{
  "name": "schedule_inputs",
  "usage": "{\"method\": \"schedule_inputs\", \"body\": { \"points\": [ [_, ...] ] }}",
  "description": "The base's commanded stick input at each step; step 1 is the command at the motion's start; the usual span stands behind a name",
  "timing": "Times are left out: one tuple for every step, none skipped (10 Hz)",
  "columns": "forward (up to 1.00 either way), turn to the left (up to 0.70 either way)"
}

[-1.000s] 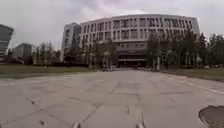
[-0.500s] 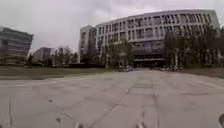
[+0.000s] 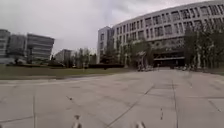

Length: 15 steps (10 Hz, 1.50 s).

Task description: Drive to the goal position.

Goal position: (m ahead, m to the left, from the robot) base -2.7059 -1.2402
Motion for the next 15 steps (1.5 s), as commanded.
{"method": "schedule_inputs", "body": {
  "points": [
    [0.00,0.50],
    [0.00,0.50],
    [0.00,0.50],
    [0.00,0.50],
    [0.00,0.50],
    [0.00,0.50],
    [0.00,0.50],
    [0.00,0.50],
    [0.00,0.50],
    [0.00,0.50],
    [0.00,0.50],
    [0.00,0.50],
    [0.00,0.50],
    [0.00,0.50],
    [0.00,0.50]
  ]
}}
